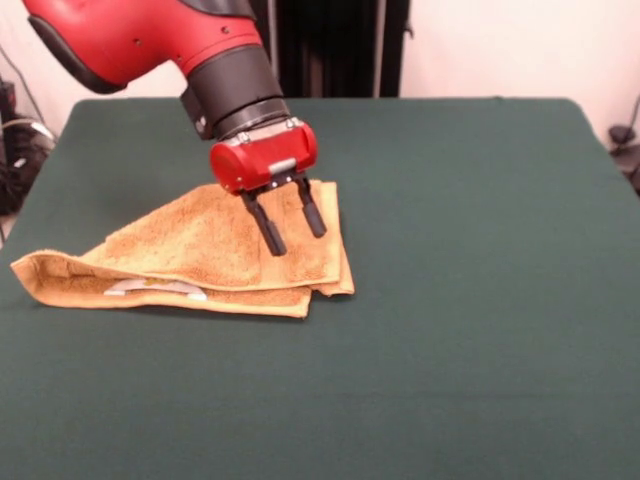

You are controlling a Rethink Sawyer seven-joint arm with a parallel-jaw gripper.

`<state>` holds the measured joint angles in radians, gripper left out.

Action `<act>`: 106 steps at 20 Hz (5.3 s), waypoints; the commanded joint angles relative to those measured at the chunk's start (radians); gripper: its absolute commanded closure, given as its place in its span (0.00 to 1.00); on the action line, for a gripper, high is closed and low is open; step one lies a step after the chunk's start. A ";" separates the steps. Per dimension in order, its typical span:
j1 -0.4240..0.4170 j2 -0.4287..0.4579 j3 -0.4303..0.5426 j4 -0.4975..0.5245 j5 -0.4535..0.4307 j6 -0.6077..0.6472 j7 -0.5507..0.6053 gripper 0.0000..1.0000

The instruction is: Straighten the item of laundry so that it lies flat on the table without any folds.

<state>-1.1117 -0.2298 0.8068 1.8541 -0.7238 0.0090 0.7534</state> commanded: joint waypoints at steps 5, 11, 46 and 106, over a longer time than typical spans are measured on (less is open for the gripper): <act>0.086 0.057 -0.008 -0.106 -0.066 0.017 0.107 0.00; 0.115 0.050 -0.033 -0.114 -0.059 0.004 0.130 0.00; 0.115 0.002 -0.082 -0.177 -0.068 0.100 0.056 0.00; 0.557 -0.067 -0.631 -0.326 0.131 0.028 0.250 1.00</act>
<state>-0.5751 -0.3851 0.3001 1.6090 -0.6177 -0.0273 0.7536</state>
